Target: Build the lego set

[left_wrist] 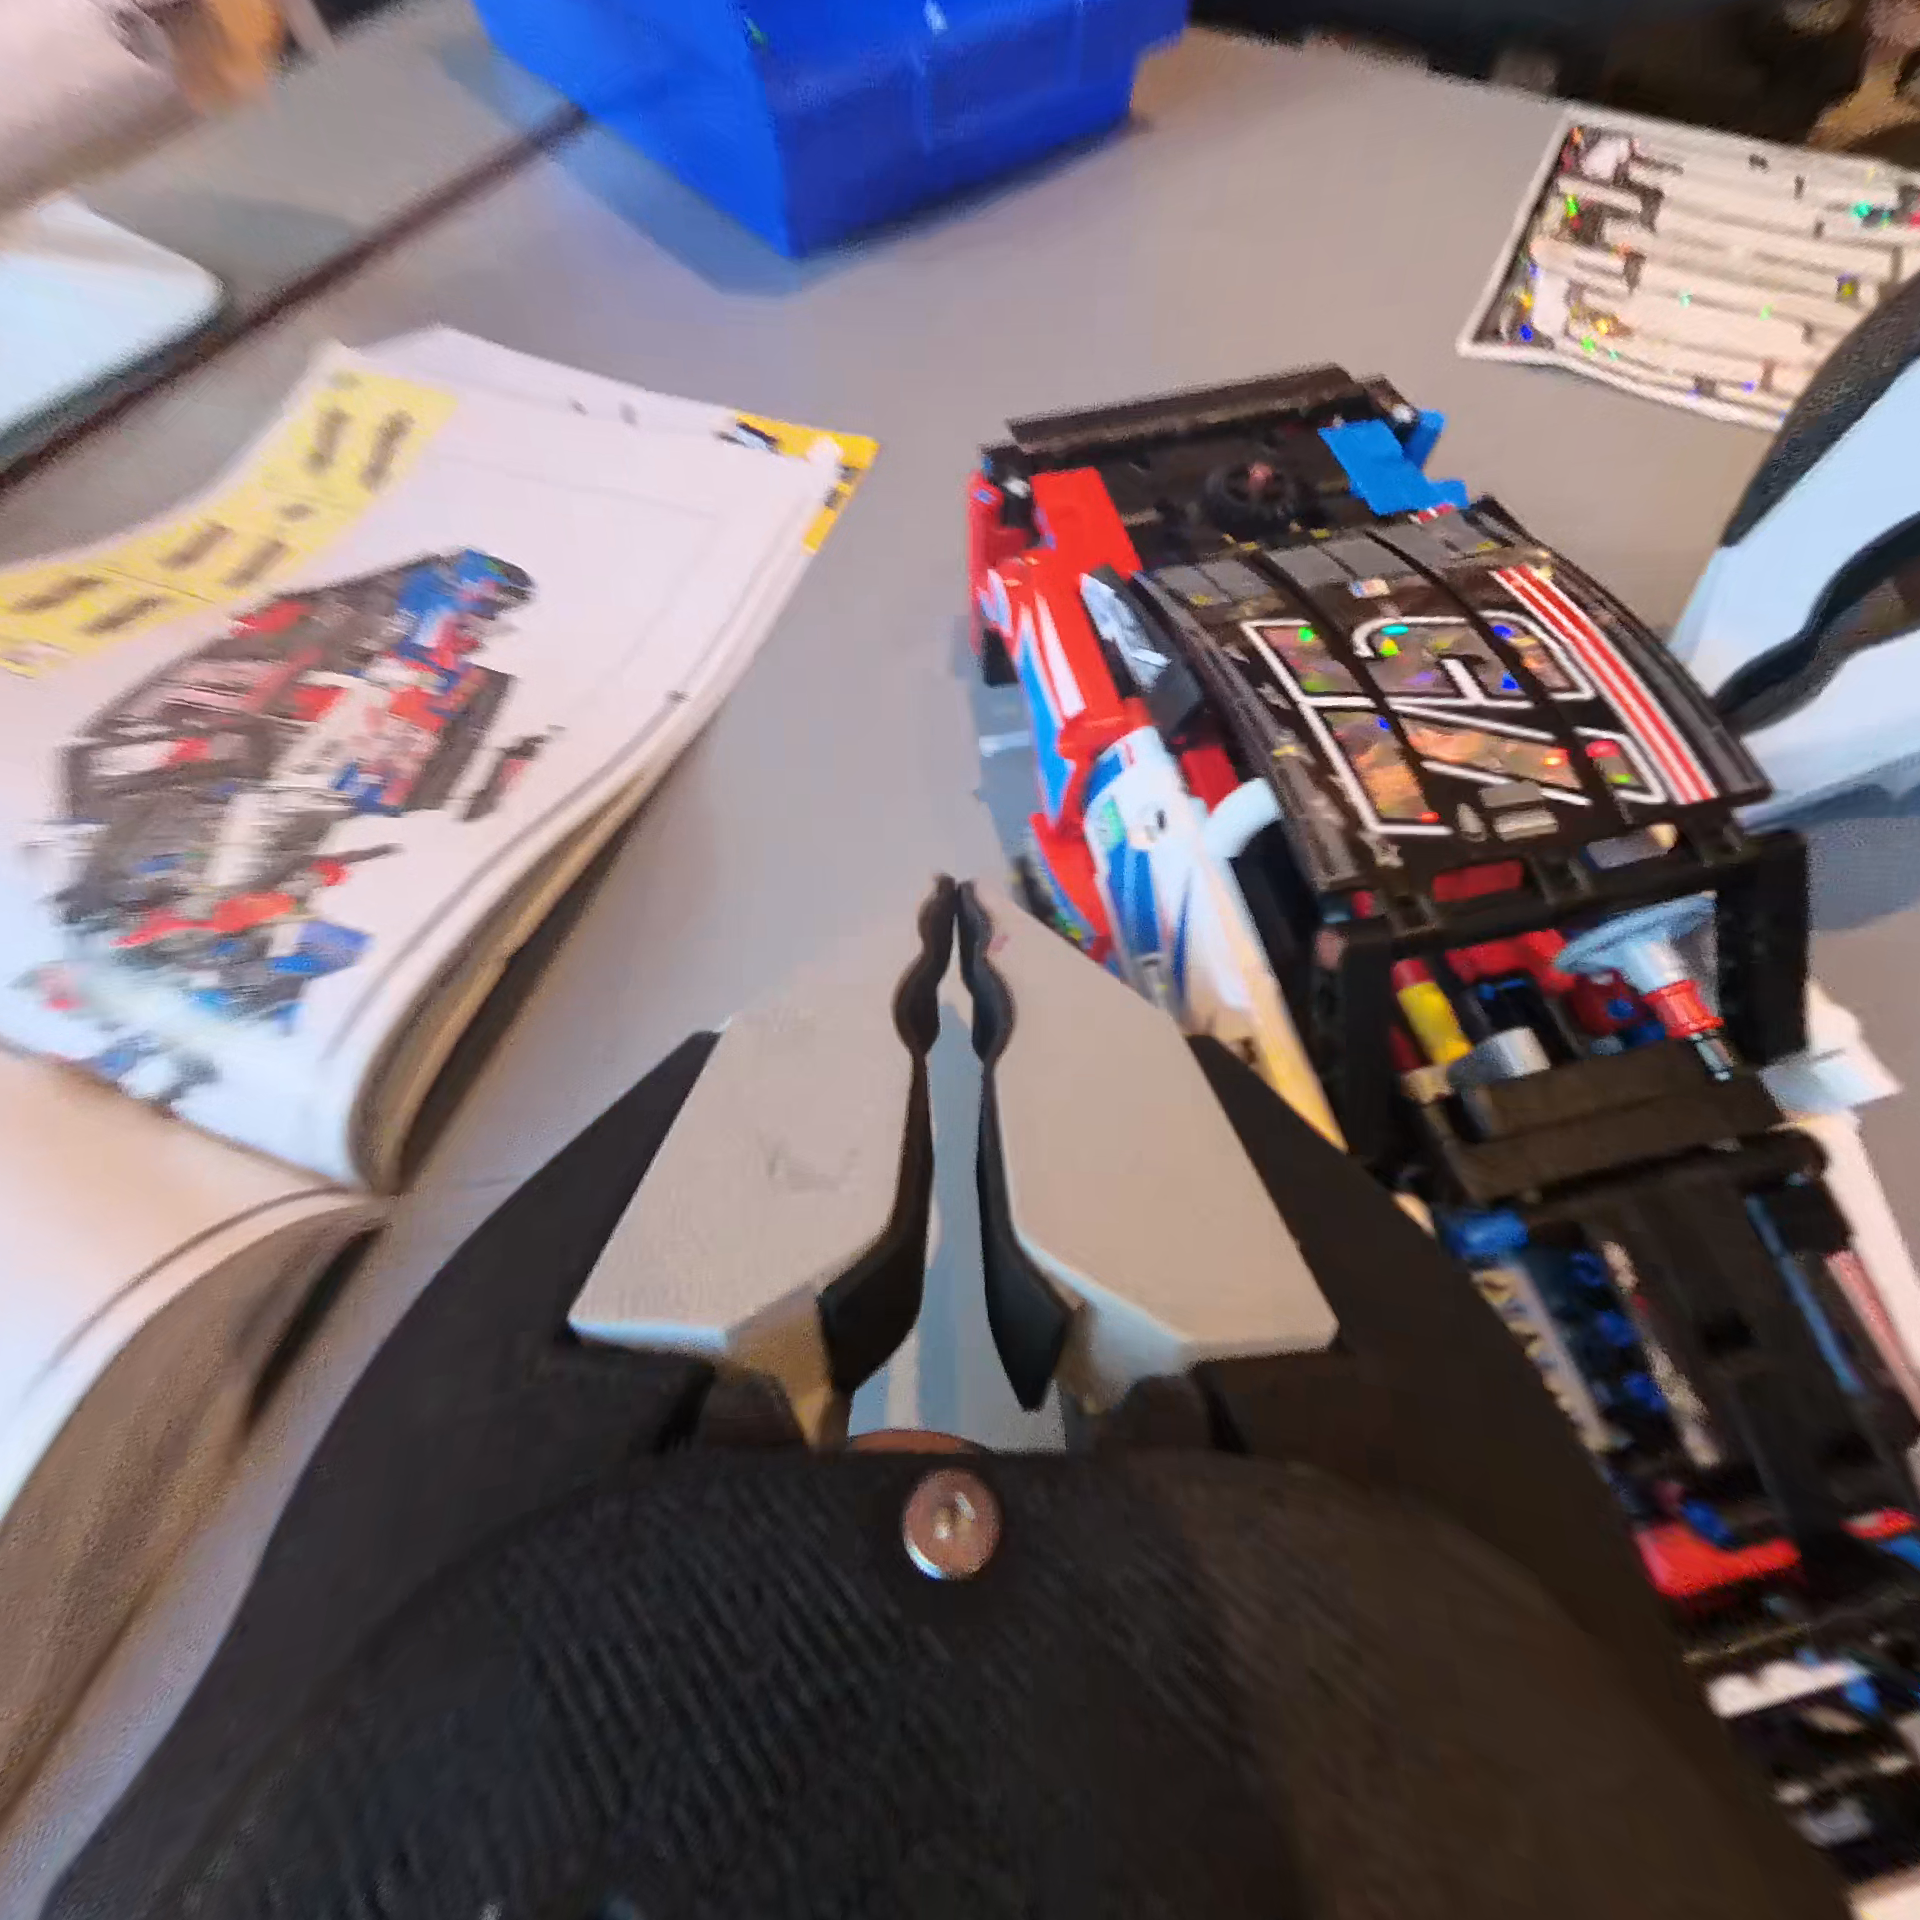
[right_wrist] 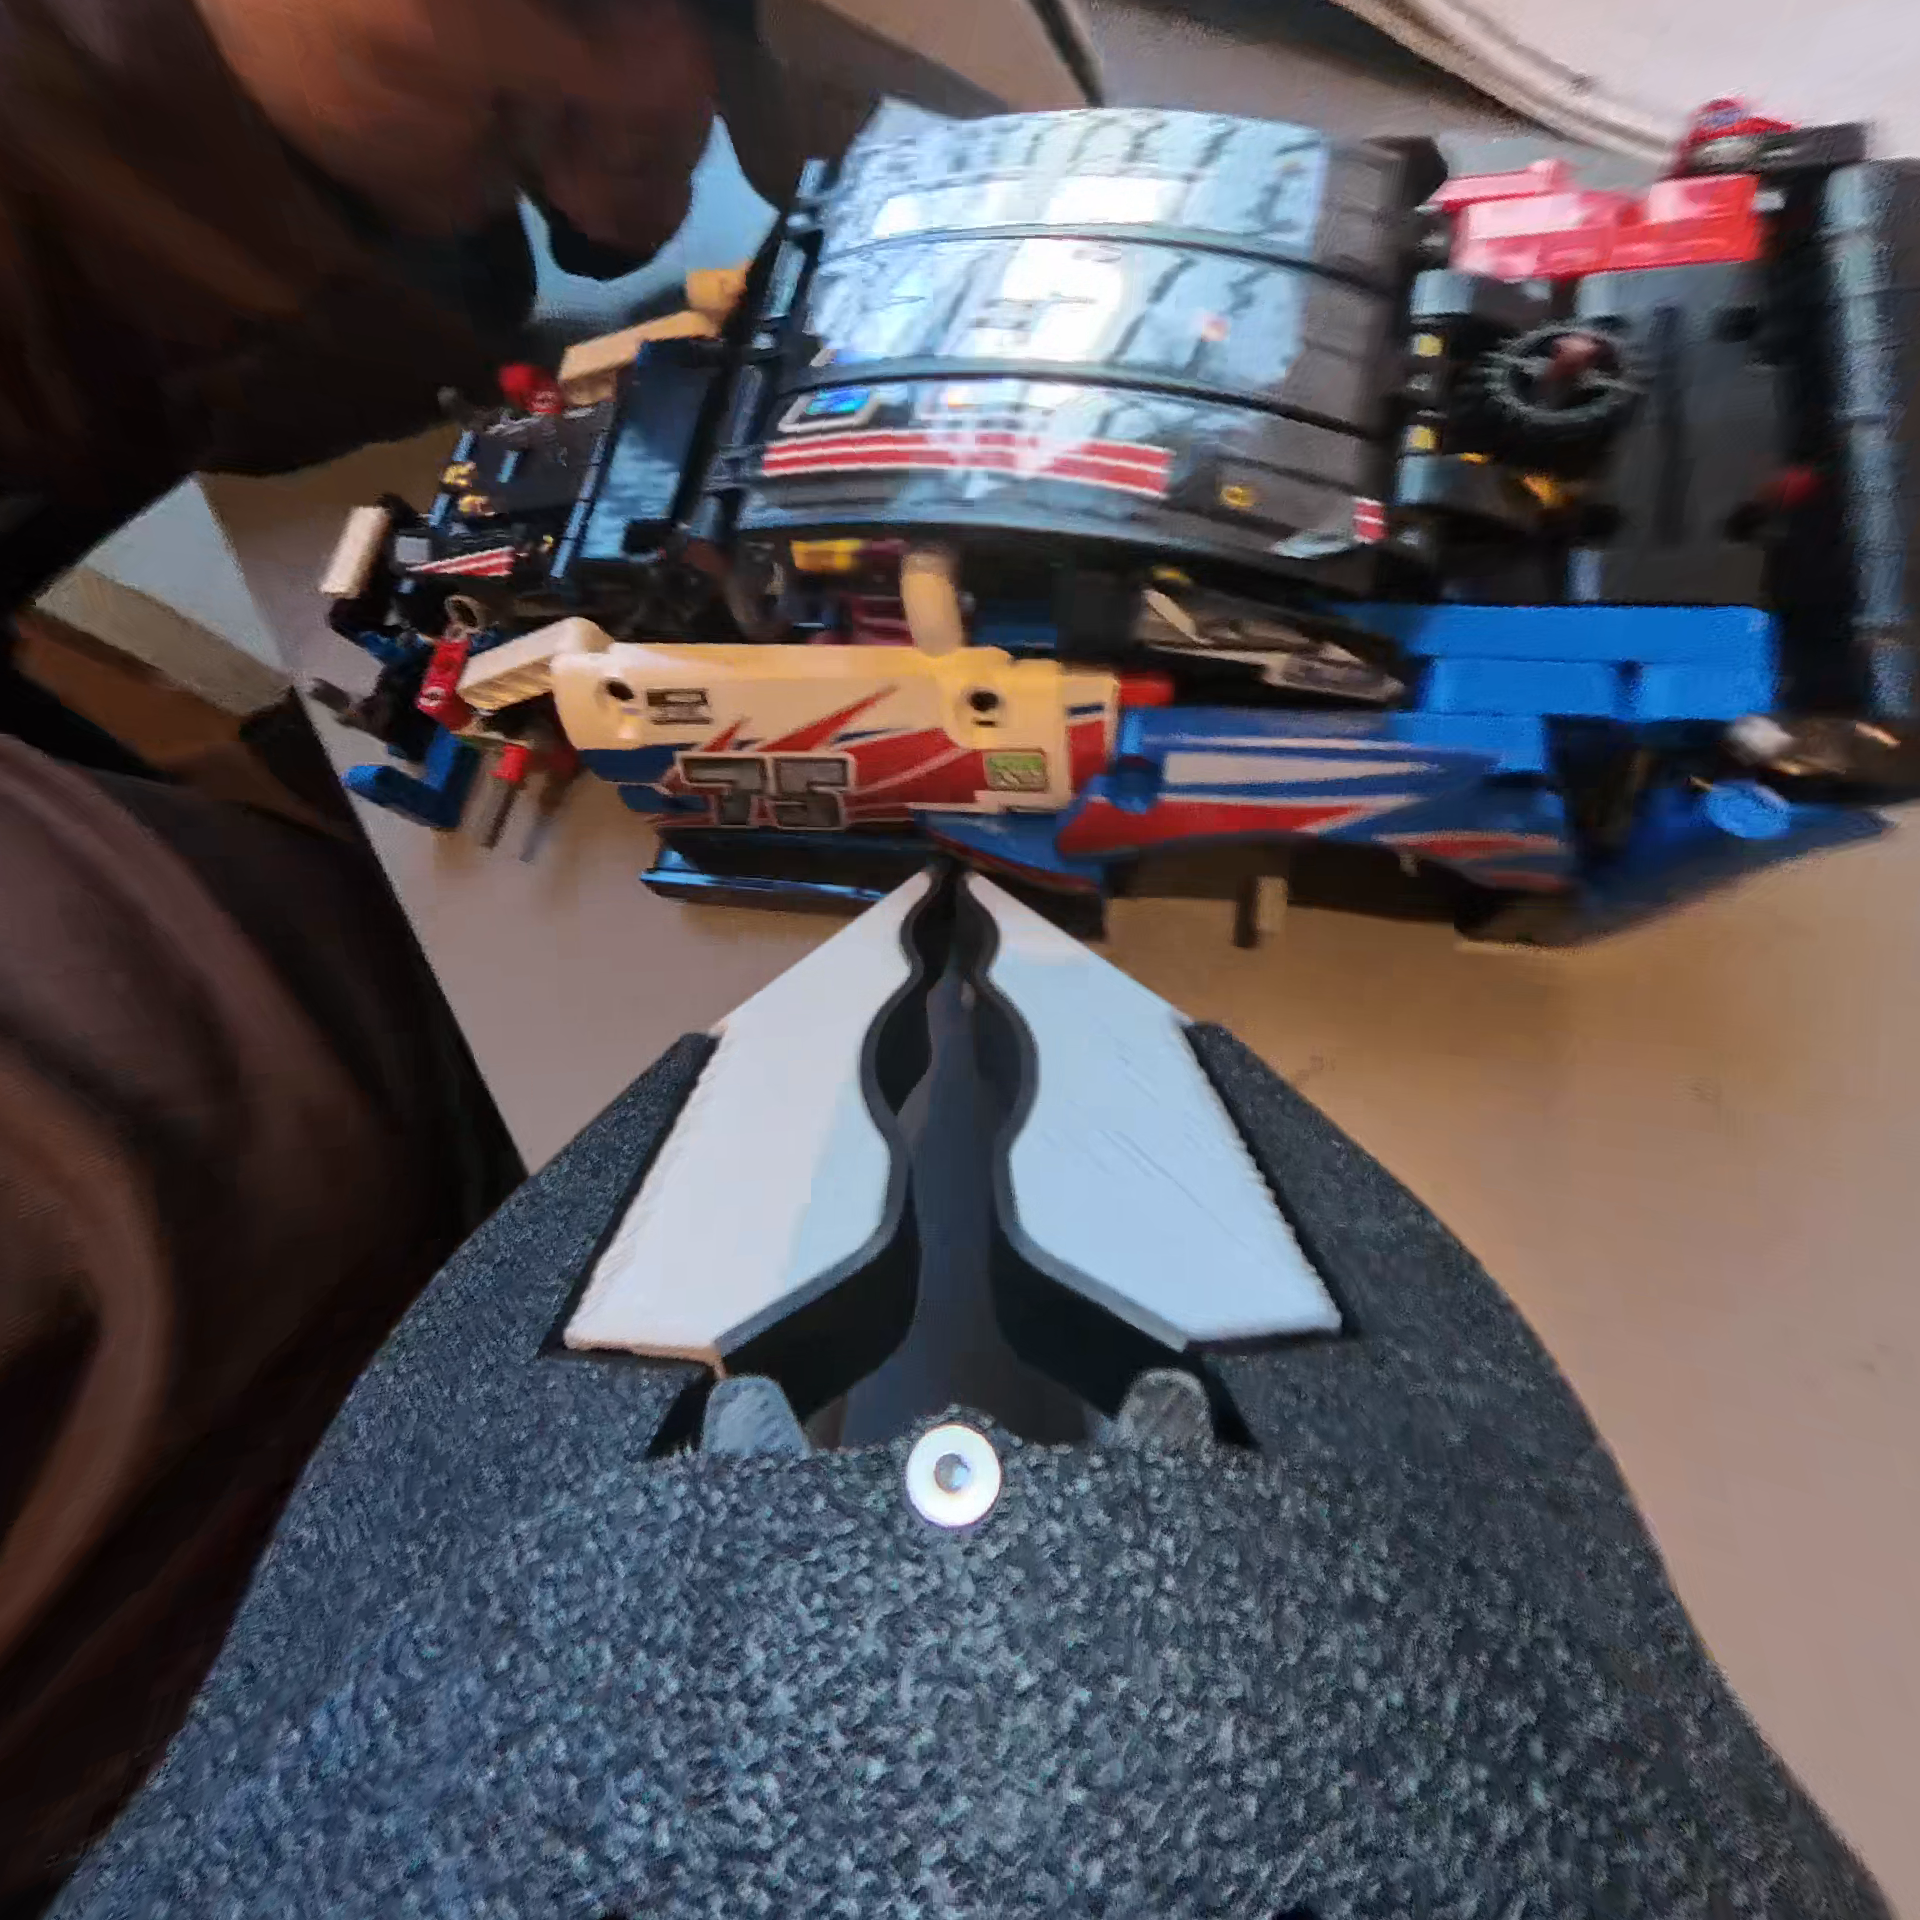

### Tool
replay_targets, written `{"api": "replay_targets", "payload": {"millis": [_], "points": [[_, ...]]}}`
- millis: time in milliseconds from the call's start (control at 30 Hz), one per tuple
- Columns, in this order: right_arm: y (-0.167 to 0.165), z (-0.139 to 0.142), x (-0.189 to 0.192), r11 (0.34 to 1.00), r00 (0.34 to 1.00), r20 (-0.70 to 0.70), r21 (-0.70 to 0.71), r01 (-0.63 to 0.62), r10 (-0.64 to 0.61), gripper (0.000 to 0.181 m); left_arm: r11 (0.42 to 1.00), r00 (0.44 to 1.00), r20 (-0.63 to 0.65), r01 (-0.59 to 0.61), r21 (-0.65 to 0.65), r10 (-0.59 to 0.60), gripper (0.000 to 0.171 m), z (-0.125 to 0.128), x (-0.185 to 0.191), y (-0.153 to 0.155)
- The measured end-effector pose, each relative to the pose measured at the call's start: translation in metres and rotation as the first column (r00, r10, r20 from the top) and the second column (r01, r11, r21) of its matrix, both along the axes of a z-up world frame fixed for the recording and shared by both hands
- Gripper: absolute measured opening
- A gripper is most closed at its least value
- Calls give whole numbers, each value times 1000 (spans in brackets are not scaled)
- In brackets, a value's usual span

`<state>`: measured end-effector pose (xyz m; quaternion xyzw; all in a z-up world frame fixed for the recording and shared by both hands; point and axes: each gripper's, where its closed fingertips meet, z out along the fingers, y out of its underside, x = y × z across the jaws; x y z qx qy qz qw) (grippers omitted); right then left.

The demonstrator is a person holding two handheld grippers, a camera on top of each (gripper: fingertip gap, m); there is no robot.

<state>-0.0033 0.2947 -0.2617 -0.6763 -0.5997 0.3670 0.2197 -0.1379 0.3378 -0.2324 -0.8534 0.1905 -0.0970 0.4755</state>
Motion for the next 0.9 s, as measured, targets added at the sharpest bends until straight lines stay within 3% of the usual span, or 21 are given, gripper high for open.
{"api": "replay_targets", "payload": {"millis": [33,100,200,300,433,733,900], "points": [[8,0,3,1000,1000,-10,18,25,-25,0,999,1000,1,-13,38,13,0,5,-10,0],[22,5,7,995,997,-44,77,69,-66,1,997,1000,3,-28,73,28,22,8,-28,-6],[32,10,7,980,993,-77,170,101,-89,8,996,1000,20,-3,89,1,25,6,-41,-18],[37,11,3,964,992,-86,242,109,-91,6,988,998,62,-16,152,7,23,18,-50,-21],[39,12,-2,946,995,-86,314,84,-59,0,991,992,124,-15,131,-2,27,18,-52,-20],[56,36,0,956,958,-247,217,199,-144,0,982,996,83,23,189,-40,27,24,-34,-26],[57,43,2,974,946,-291,129,187,-143,0,982,997,41,54,182,-62,26,20,-28,-26]]}}
